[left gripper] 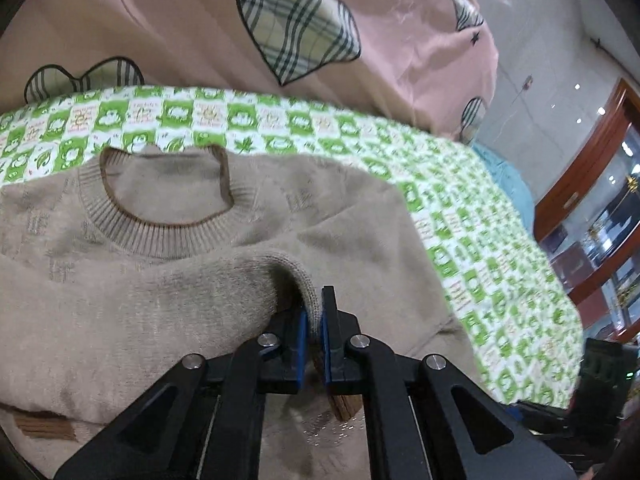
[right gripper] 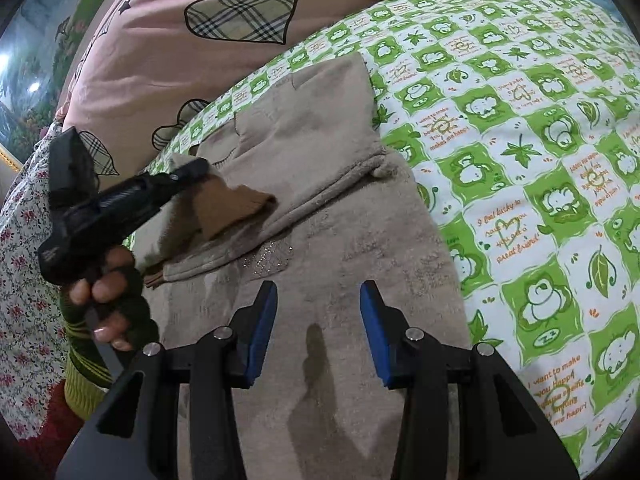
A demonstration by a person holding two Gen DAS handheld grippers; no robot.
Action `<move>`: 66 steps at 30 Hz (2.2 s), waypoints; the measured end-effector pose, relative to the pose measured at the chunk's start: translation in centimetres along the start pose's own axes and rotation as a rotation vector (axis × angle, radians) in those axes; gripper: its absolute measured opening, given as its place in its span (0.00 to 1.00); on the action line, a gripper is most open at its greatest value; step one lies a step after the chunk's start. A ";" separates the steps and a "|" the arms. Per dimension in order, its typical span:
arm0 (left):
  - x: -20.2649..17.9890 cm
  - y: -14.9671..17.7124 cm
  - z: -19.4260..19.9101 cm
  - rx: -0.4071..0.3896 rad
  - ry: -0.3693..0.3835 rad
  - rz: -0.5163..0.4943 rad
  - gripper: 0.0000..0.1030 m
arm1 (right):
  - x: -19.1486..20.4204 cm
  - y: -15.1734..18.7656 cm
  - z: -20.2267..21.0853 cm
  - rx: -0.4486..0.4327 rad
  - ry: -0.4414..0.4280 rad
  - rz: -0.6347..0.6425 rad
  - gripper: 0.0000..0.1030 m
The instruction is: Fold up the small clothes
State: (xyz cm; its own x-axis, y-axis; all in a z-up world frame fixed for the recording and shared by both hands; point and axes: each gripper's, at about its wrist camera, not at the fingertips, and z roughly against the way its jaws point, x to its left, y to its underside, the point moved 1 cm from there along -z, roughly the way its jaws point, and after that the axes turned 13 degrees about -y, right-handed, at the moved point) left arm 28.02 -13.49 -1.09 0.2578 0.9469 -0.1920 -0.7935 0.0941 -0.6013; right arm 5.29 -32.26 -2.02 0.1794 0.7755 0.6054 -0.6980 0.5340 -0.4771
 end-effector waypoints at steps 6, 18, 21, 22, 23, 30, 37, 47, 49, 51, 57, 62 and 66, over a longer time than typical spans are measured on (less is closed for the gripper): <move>3.0 2.1 3.0 -0.010 -0.007 0.035 0.32 | 1.7 -0.7 -1.0 -0.007 -0.015 0.080 0.57; 18.4 9.6 10.2 -0.072 -0.434 0.215 0.47 | 9.1 -0.6 -8.8 0.047 0.157 0.651 0.67; 21.5 10.7 9.8 -0.049 -0.584 0.215 0.47 | 8.6 -1.5 -11.1 0.059 0.240 0.716 0.67; 22.3 11.0 9.6 -0.039 -0.600 0.223 0.47 | 8.4 -1.8 -11.5 0.074 0.239 0.729 0.66; 23.1 11.2 9.4 -0.030 -0.607 0.235 0.47 | 8.2 -2.3 -11.7 0.102 0.206 0.722 0.54; 24.6 10.0 7.5 -0.023 -0.617 0.260 0.47 | 7.1 -7.3 -6.7 0.118 -0.246 0.358 0.11; 24.3 10.0 7.3 -0.031 -0.609 0.290 0.51 | 1.9 -11.9 -5.3 0.144 -0.523 -0.099 0.11; 24.6 10.4 7.8 -0.028 -0.600 0.316 0.57 | -4.3 -10.8 -8.9 0.062 -0.259 -0.391 0.28; 24.6 10.8 8.1 -0.025 -0.593 0.321 0.57 | -3.5 -10.1 -8.6 0.044 -0.274 -0.345 0.45; 25.0 11.2 8.1 -0.018 -0.581 0.343 0.58 | -2.1 -9.4 -8.1 0.012 -0.250 -0.243 0.58; 24.6 10.7 7.8 -0.013 -0.619 0.338 0.59 | 2.2 -8.5 -9.8 0.079 -0.081 0.073 0.09; 25.3 10.8 8.1 -0.019 -0.592 0.381 0.59 | 3.0 -10.6 -4.9 -0.034 -0.319 0.007 0.09; 24.9 11.0 8.0 -0.019 -0.602 0.365 0.60 | -0.7 -12.1 -5.8 0.036 -0.260 -0.146 0.09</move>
State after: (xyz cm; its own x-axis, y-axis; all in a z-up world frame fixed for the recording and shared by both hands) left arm 21.34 13.56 -6.30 -0.3771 0.9231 0.0751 -0.7600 -0.2621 -0.5947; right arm 17.62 -37.28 -0.37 0.0999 0.5765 0.8110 -0.7026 0.6180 -0.3527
